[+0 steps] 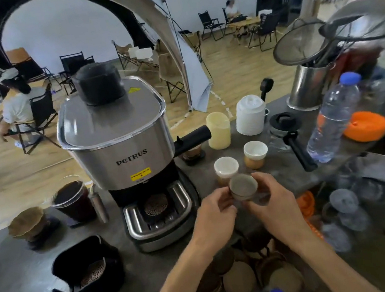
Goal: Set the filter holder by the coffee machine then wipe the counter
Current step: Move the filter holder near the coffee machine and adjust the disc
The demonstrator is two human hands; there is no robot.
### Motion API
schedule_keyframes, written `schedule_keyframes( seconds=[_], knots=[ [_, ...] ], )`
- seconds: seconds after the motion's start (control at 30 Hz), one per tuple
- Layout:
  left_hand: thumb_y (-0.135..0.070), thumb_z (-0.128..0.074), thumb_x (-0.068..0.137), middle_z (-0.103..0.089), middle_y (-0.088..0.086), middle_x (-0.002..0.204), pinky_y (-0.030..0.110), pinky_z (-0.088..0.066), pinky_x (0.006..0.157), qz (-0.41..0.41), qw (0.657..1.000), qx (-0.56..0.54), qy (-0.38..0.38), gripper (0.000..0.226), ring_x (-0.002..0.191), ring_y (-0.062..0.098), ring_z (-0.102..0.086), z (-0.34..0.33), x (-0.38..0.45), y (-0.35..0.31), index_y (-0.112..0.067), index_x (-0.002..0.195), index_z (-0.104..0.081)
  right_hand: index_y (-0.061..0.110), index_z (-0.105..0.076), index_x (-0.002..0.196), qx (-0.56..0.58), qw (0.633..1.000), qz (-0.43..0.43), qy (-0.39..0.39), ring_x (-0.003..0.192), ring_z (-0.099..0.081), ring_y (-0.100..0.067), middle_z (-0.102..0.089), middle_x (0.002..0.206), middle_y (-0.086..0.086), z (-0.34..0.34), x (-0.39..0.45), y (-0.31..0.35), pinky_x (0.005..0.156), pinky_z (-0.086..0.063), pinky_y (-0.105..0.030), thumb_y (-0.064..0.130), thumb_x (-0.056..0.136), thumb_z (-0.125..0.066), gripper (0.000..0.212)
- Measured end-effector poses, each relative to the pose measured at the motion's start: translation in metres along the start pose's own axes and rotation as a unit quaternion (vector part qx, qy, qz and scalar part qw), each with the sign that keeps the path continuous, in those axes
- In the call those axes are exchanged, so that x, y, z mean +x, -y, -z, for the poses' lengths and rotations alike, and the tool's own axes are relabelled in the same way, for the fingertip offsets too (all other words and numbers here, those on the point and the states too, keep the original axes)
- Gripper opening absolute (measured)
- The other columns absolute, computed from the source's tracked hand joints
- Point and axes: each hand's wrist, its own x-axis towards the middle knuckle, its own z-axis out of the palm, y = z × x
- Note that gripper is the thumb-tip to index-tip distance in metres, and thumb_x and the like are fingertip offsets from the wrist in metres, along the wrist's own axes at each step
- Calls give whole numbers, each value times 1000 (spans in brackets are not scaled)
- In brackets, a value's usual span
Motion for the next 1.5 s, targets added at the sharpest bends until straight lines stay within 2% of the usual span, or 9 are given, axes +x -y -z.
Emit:
schedule_keyframes(
  seconds=[0.2,0.47,0.6,0.73,0.83,1.03,1.2,1.37,1.5],
  knots=[
    [11,-51,86,-68,-6,116,26,-46,105,29,999,-2,24,48,113,3,-62,-21,5,8,-15,126,-59,35,-53,116,3,999,-37,-4,100,-57,16,-65,106,18,3,-2,-23,79,-42,-1,22,75,-83,53],
    [4,-52,93,-58,-7,135,16,-43,103,47,998,10,30,52,122,2,-55,-9,-12,3,-17,141,-48,27,-48,132,-18,998,-64,-23,121,-52,-7,-56,127,10,5,-10,-15,103,-45,-32,23,76,-80,65],
    [-3,-54,95,-63,-11,125,13,-46,95,30,997,5,-71,41,115,-3,-59,25,-43,2,-21,132,-57,30,-56,123,48,992,-50,-103,113,-54,0,-59,118,14,4,-23,22,98,-48,-28,15,87,-67,40],
    [-4,-52,96,-66,-11,114,4,-44,80,53,972,26,-228,33,105,-2,-61,69,-64,1,-22,122,-61,29,-68,102,48,999,-18,18,90,-58,10,-65,98,16,-28,-15,62,75,-45,-4,18,93,-62,15],
    [-8,-50,94,-59,-4,123,21,-44,90,103,955,61,-271,40,112,11,-57,93,-64,6,-19,132,-54,24,-70,111,2,995,4,101,87,-60,7,-69,102,12,-68,-1,81,68,-40,1,20,95,-58,19],
    [-2,-44,83,-61,3,129,27,-43,95,167,952,1,-257,54,120,17,-56,109,-52,23,-12,136,-52,13,-63,129,-9,986,-14,166,116,-60,-16,-65,126,-5,-113,16,100,100,-46,-25,13,95,-51,36],
    [5,-44,84,-62,0,128,37,-40,112,159,943,-53,-288,55,122,13,-55,105,-68,21,-12,135,-55,15,-66,123,42,991,-35,126,103,-65,-9,-69,115,0,-111,8,96,83,-44,-9,13,95,-55,30],
    [20,-39,86,-63,-2,125,19,-39,106,112,948,-46,-293,56,120,7,-57,92,-100,15,-10,131,-56,15,-72,109,158,977,-81,115,70,-72,-6,-72,89,3,-101,-15,93,67,-59,-28,6,90,-60,24],
    [24,-39,86,-64,-14,118,6,-43,96,87,949,-55,-298,61,112,-4,-61,98,-134,5,-22,121,-58,15,-72,105,213,960,-125,133,62,-70,-14,-72,89,-3,-103,-34,99,56,-53,-23,3,89,-63,22]
  ],
)
